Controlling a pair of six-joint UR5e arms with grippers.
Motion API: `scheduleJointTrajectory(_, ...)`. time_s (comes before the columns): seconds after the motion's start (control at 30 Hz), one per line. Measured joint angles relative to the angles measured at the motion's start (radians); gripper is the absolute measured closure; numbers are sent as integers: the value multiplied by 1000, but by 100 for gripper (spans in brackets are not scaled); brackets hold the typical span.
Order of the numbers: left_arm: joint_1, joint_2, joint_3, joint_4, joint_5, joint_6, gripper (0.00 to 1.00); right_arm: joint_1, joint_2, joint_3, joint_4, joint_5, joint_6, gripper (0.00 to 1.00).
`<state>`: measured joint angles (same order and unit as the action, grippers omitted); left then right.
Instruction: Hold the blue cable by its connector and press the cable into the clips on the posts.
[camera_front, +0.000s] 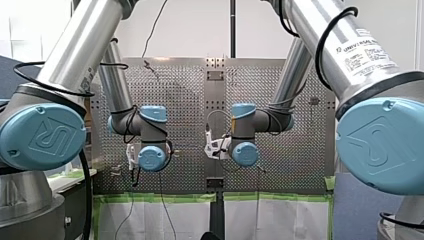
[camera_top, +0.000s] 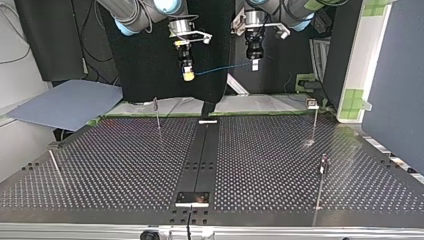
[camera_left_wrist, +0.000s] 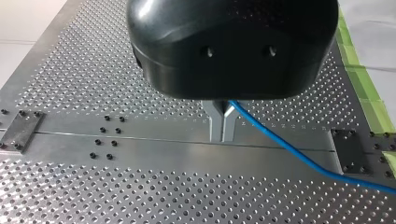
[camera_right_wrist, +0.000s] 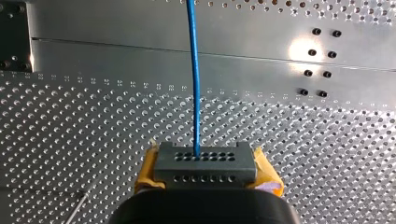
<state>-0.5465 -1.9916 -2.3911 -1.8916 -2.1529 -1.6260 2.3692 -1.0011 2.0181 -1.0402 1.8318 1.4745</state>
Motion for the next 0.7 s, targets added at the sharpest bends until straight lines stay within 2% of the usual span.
scheduleJointTrajectory(0.23,0,1,0,-1,0,0,97,0,0,0,0,0,0,100)
scheduleJointTrajectory(0.33,0,1,0,-1,0,0,97,10,10,-7,11,3,-6,100)
scheduleJointTrajectory(0.47,0,1,0,-1,0,0,97,33,42,-13,39,4,-10,100)
scheduleJointTrajectory(0.7,0,2,0,-2,0,0,97,41,101,-14,52,5,-11,100)
